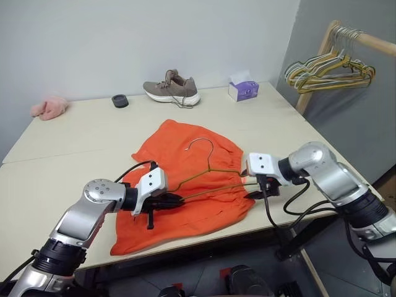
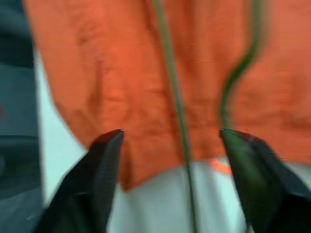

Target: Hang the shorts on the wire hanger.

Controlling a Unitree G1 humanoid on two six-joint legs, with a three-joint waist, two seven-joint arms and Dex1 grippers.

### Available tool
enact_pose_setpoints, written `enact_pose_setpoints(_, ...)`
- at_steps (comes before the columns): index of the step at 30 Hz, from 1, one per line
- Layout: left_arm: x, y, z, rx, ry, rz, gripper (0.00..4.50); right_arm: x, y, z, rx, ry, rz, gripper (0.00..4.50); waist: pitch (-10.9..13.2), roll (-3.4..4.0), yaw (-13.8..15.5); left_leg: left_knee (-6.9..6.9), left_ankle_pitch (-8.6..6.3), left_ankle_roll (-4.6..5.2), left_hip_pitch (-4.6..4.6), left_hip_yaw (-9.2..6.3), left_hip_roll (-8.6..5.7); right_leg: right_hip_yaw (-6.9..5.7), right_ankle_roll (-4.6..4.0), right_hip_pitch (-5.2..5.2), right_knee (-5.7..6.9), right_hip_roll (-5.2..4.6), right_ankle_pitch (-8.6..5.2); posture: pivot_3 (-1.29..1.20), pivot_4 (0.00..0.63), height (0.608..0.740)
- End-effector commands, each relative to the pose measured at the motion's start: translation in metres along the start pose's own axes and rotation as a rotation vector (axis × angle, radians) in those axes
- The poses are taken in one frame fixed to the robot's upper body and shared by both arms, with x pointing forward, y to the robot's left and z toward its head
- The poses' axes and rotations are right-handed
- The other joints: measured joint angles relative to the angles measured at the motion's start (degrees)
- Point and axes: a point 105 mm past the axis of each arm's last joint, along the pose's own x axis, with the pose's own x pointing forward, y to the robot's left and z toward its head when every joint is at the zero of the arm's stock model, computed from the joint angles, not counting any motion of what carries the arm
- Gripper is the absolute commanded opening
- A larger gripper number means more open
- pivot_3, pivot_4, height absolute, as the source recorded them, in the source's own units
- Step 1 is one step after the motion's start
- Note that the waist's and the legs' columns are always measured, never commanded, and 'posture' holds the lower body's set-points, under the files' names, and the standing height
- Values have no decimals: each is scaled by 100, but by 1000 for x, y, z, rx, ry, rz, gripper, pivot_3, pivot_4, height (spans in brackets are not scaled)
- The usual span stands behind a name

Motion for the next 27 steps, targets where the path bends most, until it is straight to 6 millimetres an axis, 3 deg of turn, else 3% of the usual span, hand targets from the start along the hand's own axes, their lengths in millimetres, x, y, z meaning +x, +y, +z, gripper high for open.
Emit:
enact_pose_setpoints(1, -2, -2, 8, 56, 0, -6, 0, -2, -2, 3, -19, 15, 9, 2103, 0, 0, 1, 0, 0, 0, 0, -1, 0, -1, 0, 0, 0, 0, 0, -224, 0, 740)
enact_pose_setpoints(7, -1, -4, 6, 71, 10, -13, 0, 0, 5, 3, 2, 18, 47, 30, 0, 0, 1, 0, 0, 0, 0, -1, 0, -1, 0, 0, 0, 0, 0, -227, 0, 740)
enact_pose_setpoints(14, 2, 0, 13, 44, -55, 6, 0, -1, 10, 2, 20, 20, 62, 30, 0, 0, 1, 0, 0, 0, 1, -1, 0, -1, 0, 1, 0, 0, 0, -230, 0, 740)
enact_pose_setpoints(25, -12, 15, 25, -89, -208, 112, 3371, -13, 13, -16, 58, 54, 25, 0, -1, -2, -3, 1, 0, 0, 1, -2, 0, -2, 1, 1, 0, 0, 0, -236, 0, 740)
enact_pose_setpoints(27, -17, 16, 26, -117, -227, 125, 3626, -15, 13, -21, 79, 60, 14, 0, -1, -2, -1, 1, 0, 0, 1, -3, 0, -4, 1, 2, 1, 1, 0, -236, 0, 740)
